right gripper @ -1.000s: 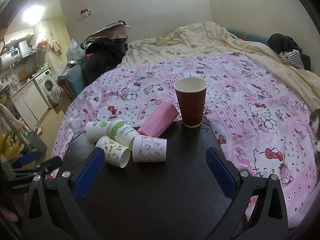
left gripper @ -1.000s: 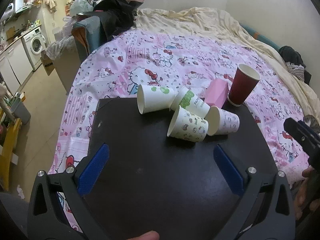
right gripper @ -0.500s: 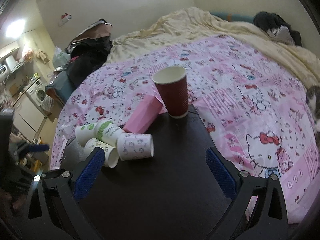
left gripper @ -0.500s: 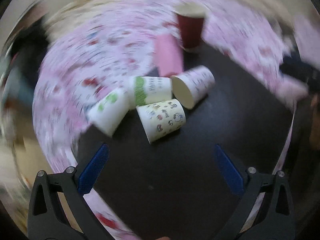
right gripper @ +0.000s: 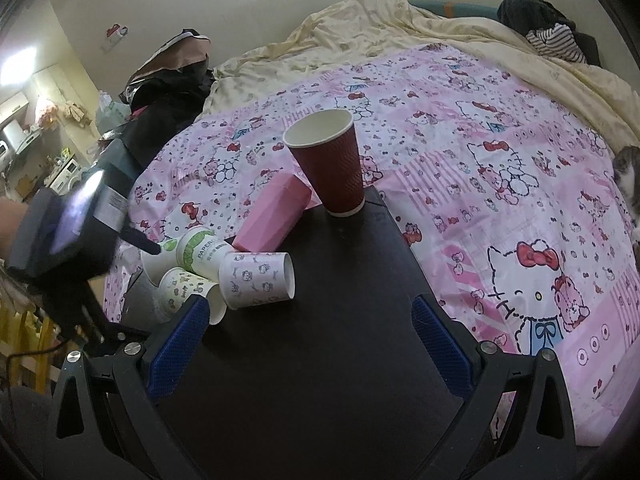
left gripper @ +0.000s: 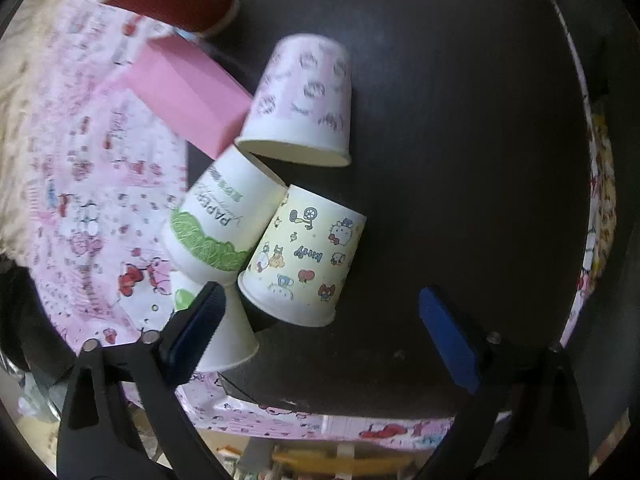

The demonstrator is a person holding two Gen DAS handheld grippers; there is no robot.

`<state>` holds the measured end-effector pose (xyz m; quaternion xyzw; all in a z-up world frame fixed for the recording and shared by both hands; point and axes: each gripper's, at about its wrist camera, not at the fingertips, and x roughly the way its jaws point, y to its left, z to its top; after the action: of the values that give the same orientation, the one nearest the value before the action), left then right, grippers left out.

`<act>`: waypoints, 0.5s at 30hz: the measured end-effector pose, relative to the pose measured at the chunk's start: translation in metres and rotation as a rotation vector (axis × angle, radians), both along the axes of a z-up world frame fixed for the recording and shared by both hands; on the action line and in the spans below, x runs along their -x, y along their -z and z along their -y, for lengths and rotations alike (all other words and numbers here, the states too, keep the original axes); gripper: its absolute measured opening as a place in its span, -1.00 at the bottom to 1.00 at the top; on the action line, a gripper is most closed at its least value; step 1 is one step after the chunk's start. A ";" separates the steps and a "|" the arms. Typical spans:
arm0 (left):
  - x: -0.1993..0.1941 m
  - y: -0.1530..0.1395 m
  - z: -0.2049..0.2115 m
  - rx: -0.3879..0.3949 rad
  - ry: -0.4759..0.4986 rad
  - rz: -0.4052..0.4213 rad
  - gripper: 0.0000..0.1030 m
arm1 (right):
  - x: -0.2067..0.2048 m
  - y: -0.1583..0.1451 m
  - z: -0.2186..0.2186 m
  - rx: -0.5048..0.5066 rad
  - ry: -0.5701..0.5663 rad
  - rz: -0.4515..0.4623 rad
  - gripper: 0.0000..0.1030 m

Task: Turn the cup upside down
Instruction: 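Move the left tool down toward the Hello Kitty print paper cup, then close the left tool around the Hello Kitty cup's body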

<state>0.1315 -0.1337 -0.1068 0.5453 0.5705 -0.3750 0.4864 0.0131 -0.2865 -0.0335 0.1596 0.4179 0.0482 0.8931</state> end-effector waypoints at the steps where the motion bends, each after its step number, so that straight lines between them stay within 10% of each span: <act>1: -0.002 0.005 0.002 -0.022 0.010 0.001 0.75 | 0.000 0.000 0.002 -0.003 0.005 -0.002 1.00; 15: -0.005 0.043 0.006 -0.150 0.003 -0.006 0.31 | 0.002 -0.003 0.006 -0.037 0.004 0.003 1.00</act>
<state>0.1362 -0.1401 -0.1502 0.5797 0.5977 -0.3335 0.4421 0.0114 -0.2926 -0.0306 0.1767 0.4155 0.0545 0.8906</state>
